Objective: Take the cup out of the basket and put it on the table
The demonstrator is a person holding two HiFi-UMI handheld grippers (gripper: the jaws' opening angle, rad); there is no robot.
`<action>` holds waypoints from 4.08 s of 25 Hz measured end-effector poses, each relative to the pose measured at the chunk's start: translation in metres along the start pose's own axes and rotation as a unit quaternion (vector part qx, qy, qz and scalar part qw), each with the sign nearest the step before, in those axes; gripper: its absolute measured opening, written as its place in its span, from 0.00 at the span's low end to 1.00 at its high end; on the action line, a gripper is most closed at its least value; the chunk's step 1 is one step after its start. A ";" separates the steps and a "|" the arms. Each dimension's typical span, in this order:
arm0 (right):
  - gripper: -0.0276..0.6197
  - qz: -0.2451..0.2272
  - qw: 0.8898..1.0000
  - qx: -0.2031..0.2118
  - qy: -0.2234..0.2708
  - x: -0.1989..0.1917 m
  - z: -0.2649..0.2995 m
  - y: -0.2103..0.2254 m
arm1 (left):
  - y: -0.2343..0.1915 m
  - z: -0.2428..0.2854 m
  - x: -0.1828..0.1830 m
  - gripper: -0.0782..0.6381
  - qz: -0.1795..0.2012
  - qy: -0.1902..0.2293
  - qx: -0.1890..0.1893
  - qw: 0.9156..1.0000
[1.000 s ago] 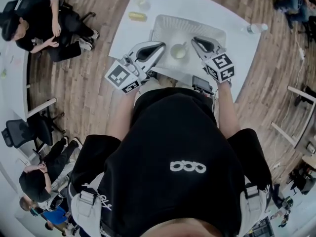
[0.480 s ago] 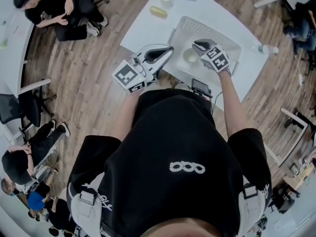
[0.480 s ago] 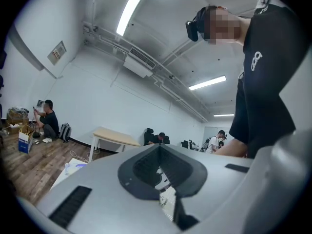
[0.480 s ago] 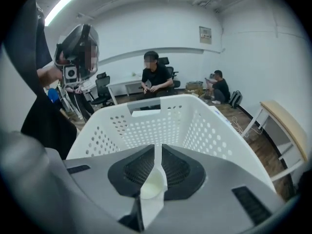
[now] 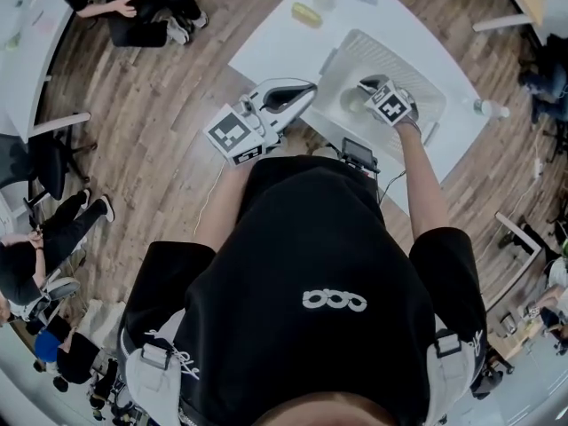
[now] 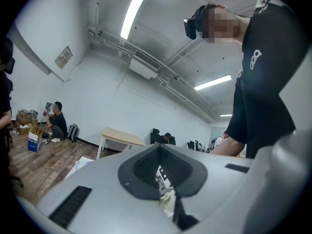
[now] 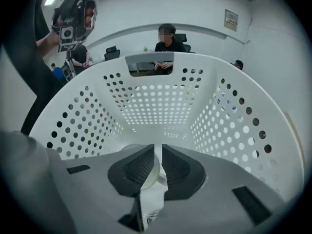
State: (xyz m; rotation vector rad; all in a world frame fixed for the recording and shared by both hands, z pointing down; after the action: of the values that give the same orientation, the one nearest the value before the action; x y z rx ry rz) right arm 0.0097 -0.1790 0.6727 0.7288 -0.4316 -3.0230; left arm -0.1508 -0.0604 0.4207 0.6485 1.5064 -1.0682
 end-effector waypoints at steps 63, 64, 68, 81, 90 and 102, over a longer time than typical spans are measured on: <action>0.10 0.269 0.908 -0.278 0.164 -0.256 -0.276 -0.111 | 0.218 0.145 -0.058 0.12 0.036 -0.096 -0.265 0.959; 0.10 0.278 0.909 -0.266 0.158 -0.269 -0.267 -0.108 | 0.222 0.146 -0.060 0.12 0.037 -0.098 -0.262 0.959; 0.10 0.312 0.915 -0.213 0.140 -0.311 -0.222 -0.089 | 0.230 0.149 -0.068 0.12 0.039 -0.105 -0.245 0.963; 0.11 0.384 0.919 -0.064 0.069 -0.361 -0.120 -0.062 | 0.231 0.145 -0.081 0.12 0.030 -0.107 -0.179 0.978; 0.11 0.389 0.917 -0.056 0.063 -0.368 -0.102 -0.059 | 0.222 0.143 -0.085 0.12 0.020 -0.107 -0.167 0.980; 0.11 0.389 0.898 -0.175 0.110 -0.351 -0.184 -0.081 | 0.204 0.142 -0.077 0.12 0.017 -0.105 -0.197 0.975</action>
State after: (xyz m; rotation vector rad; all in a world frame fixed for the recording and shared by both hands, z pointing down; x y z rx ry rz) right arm 0.4096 -0.1269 0.6511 0.6505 -0.1128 -2.1497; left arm 0.1072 -0.0845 0.4438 0.2733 1.4596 -0.7551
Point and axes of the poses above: the fingertips, and each gripper's own axes: z forward along the fingers, y to its right, x out of its top, the point moved 4 cm from there along -z, backward along the fingers, and after that the axes turned 15 degrees about x, right-handed, at the moved point
